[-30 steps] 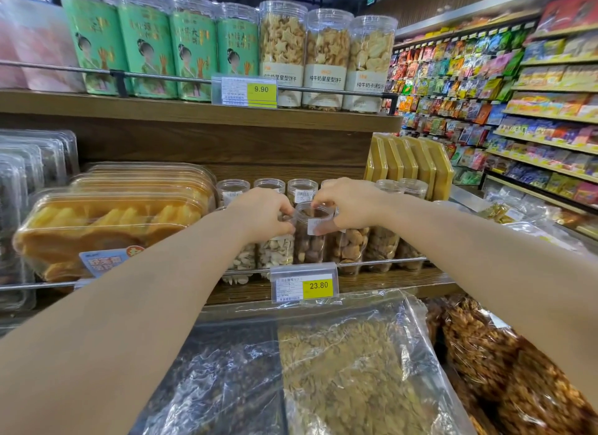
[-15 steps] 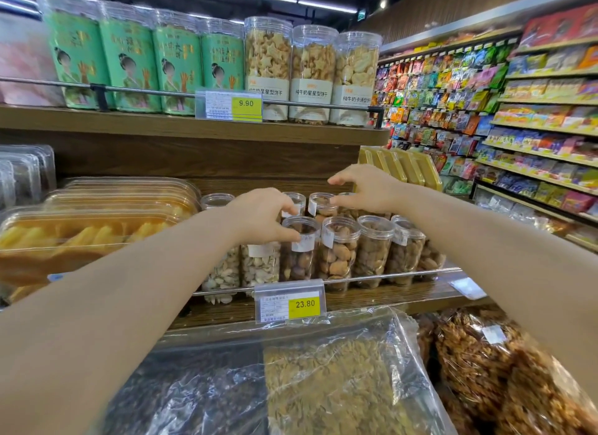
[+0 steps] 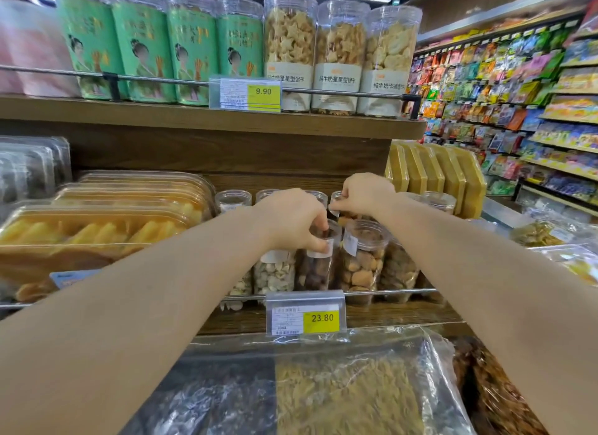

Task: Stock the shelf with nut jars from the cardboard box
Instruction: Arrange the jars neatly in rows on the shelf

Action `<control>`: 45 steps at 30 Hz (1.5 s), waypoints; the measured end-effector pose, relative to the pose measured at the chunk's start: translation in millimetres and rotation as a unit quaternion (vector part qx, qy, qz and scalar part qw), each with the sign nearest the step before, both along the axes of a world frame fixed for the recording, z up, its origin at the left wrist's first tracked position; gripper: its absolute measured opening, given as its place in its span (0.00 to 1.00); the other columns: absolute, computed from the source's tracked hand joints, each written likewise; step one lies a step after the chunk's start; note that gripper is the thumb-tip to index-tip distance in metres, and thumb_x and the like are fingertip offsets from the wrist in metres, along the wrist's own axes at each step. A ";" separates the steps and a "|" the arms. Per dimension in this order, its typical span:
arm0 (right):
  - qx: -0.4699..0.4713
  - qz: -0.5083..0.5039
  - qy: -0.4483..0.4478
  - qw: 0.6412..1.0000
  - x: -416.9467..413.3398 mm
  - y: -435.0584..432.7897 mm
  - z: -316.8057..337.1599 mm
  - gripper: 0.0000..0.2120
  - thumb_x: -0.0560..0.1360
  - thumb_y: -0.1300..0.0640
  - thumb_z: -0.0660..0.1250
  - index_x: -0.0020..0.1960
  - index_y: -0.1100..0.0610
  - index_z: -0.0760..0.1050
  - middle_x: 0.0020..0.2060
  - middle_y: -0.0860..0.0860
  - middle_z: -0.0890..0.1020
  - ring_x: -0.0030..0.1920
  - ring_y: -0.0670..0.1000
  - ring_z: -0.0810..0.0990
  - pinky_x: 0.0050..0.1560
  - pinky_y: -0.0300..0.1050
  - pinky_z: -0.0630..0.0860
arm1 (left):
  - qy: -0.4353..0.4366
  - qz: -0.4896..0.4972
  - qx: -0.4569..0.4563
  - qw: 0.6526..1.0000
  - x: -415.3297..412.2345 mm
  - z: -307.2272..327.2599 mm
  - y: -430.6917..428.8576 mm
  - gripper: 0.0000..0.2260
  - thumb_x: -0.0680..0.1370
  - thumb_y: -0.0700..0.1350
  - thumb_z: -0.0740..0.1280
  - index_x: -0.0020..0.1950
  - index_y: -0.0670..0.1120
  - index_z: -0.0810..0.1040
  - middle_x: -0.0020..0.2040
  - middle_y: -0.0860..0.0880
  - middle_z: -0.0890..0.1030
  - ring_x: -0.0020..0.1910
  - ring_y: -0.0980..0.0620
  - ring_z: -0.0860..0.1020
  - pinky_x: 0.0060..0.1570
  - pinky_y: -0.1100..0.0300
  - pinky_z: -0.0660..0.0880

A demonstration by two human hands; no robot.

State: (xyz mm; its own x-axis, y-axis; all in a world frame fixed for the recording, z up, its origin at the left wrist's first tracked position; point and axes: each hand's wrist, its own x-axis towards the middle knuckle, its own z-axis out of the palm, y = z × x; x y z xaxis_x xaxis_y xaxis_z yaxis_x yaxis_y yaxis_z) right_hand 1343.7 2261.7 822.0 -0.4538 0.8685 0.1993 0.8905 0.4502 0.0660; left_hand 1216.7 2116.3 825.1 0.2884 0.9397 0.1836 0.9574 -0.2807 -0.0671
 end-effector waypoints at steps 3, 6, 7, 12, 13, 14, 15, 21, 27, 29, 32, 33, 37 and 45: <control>-0.020 0.046 0.005 0.999 5.4 3.9 2.9 0.13 0.72 0.47 0.70 0.52 0.54 0.79 0.47 0.50 0.81 0.46 0.50 0.78 0.43 0.44 0.73 | -0.009 0.000 0.002 1.000 -1.2 -1.4 -0.6 0.19 0.74 0.58 0.67 0.61 0.50 0.78 0.44 0.58 0.73 0.43 0.58 0.71 0.39 0.63 0.65; -0.077 0.109 0.015 0.991 14.1 5.4 8.5 0.17 0.72 0.54 0.72 0.60 0.53 0.77 0.57 0.49 0.78 0.55 0.49 0.75 0.51 0.42 0.70 | -0.011 0.004 0.002 1.000 -0.5 -1.9 -1.5 0.19 0.74 0.57 0.68 0.61 0.50 0.78 0.46 0.57 0.74 0.45 0.57 0.71 0.42 0.62 0.67; -0.088 0.116 0.022 0.989 15.8 5.1 9.1 0.18 0.72 0.55 0.72 0.61 0.53 0.76 0.58 0.49 0.77 0.58 0.50 0.75 0.52 0.41 0.70 | -0.013 0.006 0.001 1.000 0.0 -1.8 -1.8 0.19 0.74 0.57 0.68 0.61 0.50 0.78 0.47 0.56 0.76 0.45 0.57 0.71 0.42 0.62 0.67; -0.071 0.105 0.060 0.990 14.3 7.6 1.2 0.26 0.69 0.45 0.73 0.64 0.52 0.73 0.60 0.49 0.76 0.59 0.52 0.75 0.57 0.47 0.73 | -0.027 0.017 -0.006 0.999 1.3 -1.2 -2.9 0.19 0.74 0.56 0.68 0.62 0.51 0.78 0.49 0.55 0.78 0.46 0.57 0.71 0.44 0.61 0.68; -0.059 0.101 0.060 0.991 14.0 7.8 -0.5 0.25 0.69 0.44 0.73 0.63 0.52 0.74 0.59 0.49 0.76 0.58 0.52 0.76 0.57 0.49 0.74 | -0.029 0.018 -0.007 0.999 1.7 -1.0 -3.4 0.19 0.74 0.56 0.69 0.62 0.51 0.78 0.48 0.56 0.76 0.46 0.57 0.71 0.44 0.61 0.68; -0.048 0.102 0.059 0.992 14.0 8.7 -2.3 0.24 0.70 0.45 0.72 0.62 0.52 0.74 0.58 0.49 0.78 0.56 0.51 0.76 0.56 0.48 0.75 | -0.030 0.018 -0.008 0.999 2.1 -0.7 -3.7 0.19 0.74 0.57 0.69 0.62 0.51 0.78 0.47 0.57 0.75 0.46 0.57 0.71 0.44 0.62 0.68; -0.039 0.105 0.059 0.992 14.5 9.2 -3.8 0.21 0.71 0.46 0.72 0.60 0.52 0.75 0.57 0.49 0.78 0.55 0.51 0.76 0.54 0.47 0.75 | -0.030 0.017 -0.008 0.999 2.3 -0.7 -3.9 0.19 0.74 0.57 0.69 0.62 0.51 0.78 0.46 0.57 0.74 0.45 0.57 0.71 0.43 0.62 0.67; -0.059 0.120 0.061 0.989 20.9 10.5 -6.4 0.20 0.73 0.51 0.70 0.63 0.52 0.74 0.61 0.50 0.77 0.59 0.51 0.75 0.57 0.45 0.72 | -0.039 0.025 -0.006 0.999 3.4 -1.3 -5.7 0.19 0.74 0.56 0.69 0.63 0.50 0.77 0.55 0.53 0.79 0.49 0.56 0.73 0.45 0.61 0.69; -0.067 0.156 0.126 0.977 37.7 -26.8 19.2 0.15 0.76 0.49 0.67 0.59 0.54 0.78 0.53 0.48 0.78 0.58 0.49 0.76 0.54 0.41 0.71 | -0.042 0.031 -0.010 0.999 4.1 -0.4 -7.7 0.19 0.74 0.56 0.69 0.63 0.50 0.77 0.56 0.53 0.80 0.54 0.54 0.76 0.48 0.60 0.71; -0.044 0.144 0.109 0.983 46.1 -46.3 26.4 0.13 0.76 0.46 0.65 0.53 0.53 0.80 0.47 0.45 0.79 0.51 0.48 0.78 0.51 0.43 0.75 | -0.039 0.038 -0.015 0.998 4.7 -0.2 -7.5 0.19 0.74 0.56 0.69 0.62 0.50 0.77 0.55 0.53 0.80 0.50 0.56 0.74 0.45 0.61 0.70; 0.015 0.123 0.029 0.992 54.5 -75.9 28.5 0.15 0.77 0.42 0.60 0.50 0.51 0.80 0.45 0.46 0.81 0.46 0.47 0.78 0.44 0.46 0.78 | -0.040 0.047 -0.020 0.998 5.6 -0.3 -6.9 0.19 0.74 0.57 0.69 0.61 0.50 0.77 0.54 0.53 0.79 0.50 0.54 0.74 0.44 0.60 0.69; 0.016 0.121 0.001 0.993 56.1 -84.2 26.8 0.17 0.77 0.40 0.59 0.49 0.51 0.80 0.44 0.46 0.81 0.46 0.48 0.78 0.41 0.45 0.77 | -0.042 0.050 -0.022 0.998 5.7 -0.6 -6.9 0.19 0.73 0.57 0.69 0.61 0.50 0.78 0.54 0.53 0.80 0.51 0.54 0.75 0.45 0.60 0.70; 0.022 0.114 -0.099 0.988 60.3 -101.9 15.3 0.25 0.71 0.30 0.59 0.50 0.50 0.78 0.45 0.47 0.79 0.45 0.50 0.77 0.41 0.45 0.76 | -0.049 0.053 -0.024 0.997 5.8 -1.1 -7.0 0.20 0.73 0.57 0.70 0.62 0.51 0.77 0.55 0.53 0.80 0.52 0.55 0.76 0.46 0.61 0.70; -0.059 0.157 -0.014 0.986 69.0 -96.5 8.8 0.16 0.73 0.52 0.70 0.60 0.52 0.74 0.49 0.44 0.73 0.52 0.48 0.75 0.45 0.41 0.68 | -0.053 0.052 -0.027 0.997 7.5 1.2 -9.1 0.19 0.74 0.55 0.69 0.63 0.51 0.77 0.57 0.53 0.80 0.55 0.54 0.76 0.47 0.61 0.71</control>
